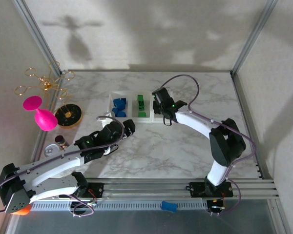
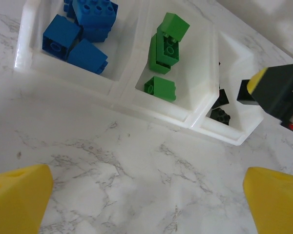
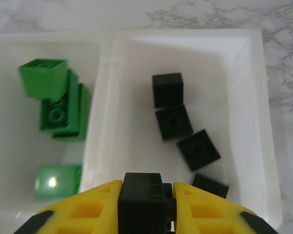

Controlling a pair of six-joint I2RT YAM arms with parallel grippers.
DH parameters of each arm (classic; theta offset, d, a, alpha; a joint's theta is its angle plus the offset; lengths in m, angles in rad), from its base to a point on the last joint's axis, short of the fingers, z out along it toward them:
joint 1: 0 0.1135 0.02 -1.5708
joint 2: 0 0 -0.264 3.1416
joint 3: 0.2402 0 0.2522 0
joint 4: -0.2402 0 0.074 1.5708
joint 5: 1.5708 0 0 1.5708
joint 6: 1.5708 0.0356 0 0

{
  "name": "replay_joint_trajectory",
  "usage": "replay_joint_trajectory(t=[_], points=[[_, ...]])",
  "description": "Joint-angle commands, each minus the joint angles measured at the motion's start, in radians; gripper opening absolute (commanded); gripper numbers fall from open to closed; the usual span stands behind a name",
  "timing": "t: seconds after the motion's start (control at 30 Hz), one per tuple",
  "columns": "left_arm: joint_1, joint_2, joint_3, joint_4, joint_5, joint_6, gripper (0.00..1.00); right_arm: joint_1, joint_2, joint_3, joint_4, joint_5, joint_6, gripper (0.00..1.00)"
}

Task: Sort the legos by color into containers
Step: Place the lego in the container.

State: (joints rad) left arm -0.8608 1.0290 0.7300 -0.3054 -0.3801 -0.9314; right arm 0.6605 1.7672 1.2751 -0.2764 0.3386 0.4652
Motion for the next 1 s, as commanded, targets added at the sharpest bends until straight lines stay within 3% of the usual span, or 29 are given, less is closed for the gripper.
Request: replay_joint_trajectory(t=[0.0,0.17,0.4,0.53,0.67,0.77,0.93,0.97], points=[[0.011,0.015,0.027,0.024,-0.048,0.018,1.00,-0.035,0.062,0.046,0.046,0.015,-0.050,0.28],[0.016,0.028,0.031,0.026,-0.090,0.028,1.00,-0.060,0.104,0.081,0.069,-0.003,-0.076,0.40],[0.059,0.017,0.012,0.024,-0.231,0.084,1.00,-0.064,-0.052,0.061,0.069,0.033,-0.105,0.64],[0.118,0.002,-0.020,0.056,-0.351,0.186,0.99,-0.111,-0.253,-0.096,0.142,0.099,-0.117,0.98],[0.210,-0.001,-0.075,0.153,-0.446,0.350,1.00,-0.249,-0.465,-0.378,0.327,0.139,-0.154,0.99],[0.293,0.000,-0.178,0.338,-0.534,0.503,1.00,-0.379,-0.589,-0.585,0.466,0.192,-0.168,0.99],[0.507,0.055,-0.354,0.766,-0.393,0.682,1.00,-0.561,-0.619,-0.871,0.794,0.172,-0.220,0.99],[0.545,0.060,-0.355,0.787,-0.341,0.688,1.00,-0.578,-0.604,-0.906,0.856,0.155,-0.231,0.99]])
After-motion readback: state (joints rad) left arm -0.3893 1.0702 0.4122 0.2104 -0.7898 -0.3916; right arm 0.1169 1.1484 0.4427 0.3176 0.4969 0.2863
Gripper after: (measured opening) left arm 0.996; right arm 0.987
